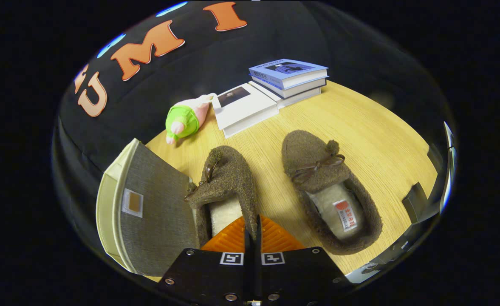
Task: Open the storage box then place both shoes into the box .Put the left shoe in first, then the right shoe, with the right side of both shoes facing outward in a uniform manner.
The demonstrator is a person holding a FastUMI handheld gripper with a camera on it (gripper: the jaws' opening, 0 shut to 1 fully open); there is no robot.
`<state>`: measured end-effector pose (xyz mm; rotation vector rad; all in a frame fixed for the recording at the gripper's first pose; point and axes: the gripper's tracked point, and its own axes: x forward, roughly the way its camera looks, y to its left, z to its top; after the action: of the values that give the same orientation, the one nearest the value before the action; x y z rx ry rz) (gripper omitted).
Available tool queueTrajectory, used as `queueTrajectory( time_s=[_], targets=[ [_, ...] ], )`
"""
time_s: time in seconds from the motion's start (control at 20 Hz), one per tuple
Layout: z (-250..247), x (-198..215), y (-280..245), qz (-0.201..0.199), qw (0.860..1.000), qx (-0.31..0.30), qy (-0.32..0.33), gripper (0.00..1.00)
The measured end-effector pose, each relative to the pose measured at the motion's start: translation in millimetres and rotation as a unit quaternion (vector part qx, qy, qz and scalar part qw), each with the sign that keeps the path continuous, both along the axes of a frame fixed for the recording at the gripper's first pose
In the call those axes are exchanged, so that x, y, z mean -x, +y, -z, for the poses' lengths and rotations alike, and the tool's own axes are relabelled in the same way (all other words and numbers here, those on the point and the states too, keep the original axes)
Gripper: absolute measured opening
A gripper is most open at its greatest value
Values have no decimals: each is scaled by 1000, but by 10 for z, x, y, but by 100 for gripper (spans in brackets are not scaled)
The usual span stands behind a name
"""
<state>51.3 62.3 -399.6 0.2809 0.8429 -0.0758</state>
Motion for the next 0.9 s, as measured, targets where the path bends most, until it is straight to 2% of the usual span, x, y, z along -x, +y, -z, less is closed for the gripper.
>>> queueTrajectory(
  time_s=[0.5,0.7,0.9],
  targets=[
    [-1153,-105,175,-5,996,-32,-83,1],
    [-1618,-93,420,-29,992,-46,-115,1],
    [-1857,-69,836,-60,987,-75,-128,1]
  ],
)
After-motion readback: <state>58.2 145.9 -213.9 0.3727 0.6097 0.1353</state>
